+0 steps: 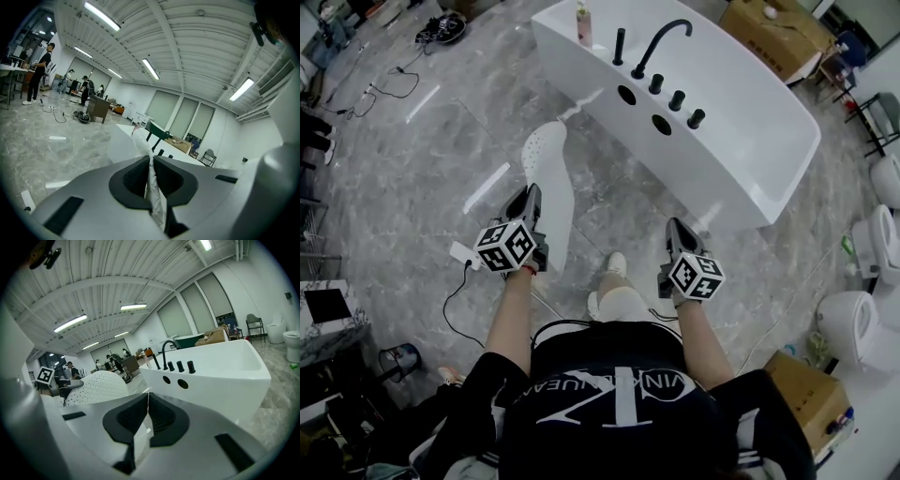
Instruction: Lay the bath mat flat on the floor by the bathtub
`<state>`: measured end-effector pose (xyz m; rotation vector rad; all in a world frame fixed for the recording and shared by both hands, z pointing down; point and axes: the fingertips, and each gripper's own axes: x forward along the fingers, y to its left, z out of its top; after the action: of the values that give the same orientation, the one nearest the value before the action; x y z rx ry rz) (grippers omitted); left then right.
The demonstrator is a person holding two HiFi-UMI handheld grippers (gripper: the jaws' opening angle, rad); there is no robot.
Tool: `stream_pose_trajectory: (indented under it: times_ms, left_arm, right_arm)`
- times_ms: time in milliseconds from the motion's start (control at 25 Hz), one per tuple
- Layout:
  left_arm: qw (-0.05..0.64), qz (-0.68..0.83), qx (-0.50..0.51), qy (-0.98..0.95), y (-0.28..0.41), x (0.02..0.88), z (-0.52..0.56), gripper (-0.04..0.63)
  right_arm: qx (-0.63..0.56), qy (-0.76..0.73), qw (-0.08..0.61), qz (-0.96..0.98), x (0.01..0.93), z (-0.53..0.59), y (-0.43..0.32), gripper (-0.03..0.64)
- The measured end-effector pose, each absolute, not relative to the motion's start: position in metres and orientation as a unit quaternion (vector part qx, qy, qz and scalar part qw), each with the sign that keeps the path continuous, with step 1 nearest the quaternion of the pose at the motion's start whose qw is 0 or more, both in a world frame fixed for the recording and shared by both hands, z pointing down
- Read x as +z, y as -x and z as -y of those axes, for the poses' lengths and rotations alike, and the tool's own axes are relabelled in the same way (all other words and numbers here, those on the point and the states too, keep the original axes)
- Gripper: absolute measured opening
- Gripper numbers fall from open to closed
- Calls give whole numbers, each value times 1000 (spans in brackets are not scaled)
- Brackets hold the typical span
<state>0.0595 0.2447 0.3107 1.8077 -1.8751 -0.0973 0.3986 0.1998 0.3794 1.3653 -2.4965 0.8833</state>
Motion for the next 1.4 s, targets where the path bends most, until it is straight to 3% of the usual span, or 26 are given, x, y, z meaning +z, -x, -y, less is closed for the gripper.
stream_pose_trajectory:
  times_ms: [800,1400]
  left_arm:
    - [282,701,-20,-655,87,320,-102,34]
    - [282,676,8,-680,146,323,3,34]
  right_arm:
    - [315,-425,94,844,396,-30,-223,26]
    - [318,-411,104,848,401,70,-129,26]
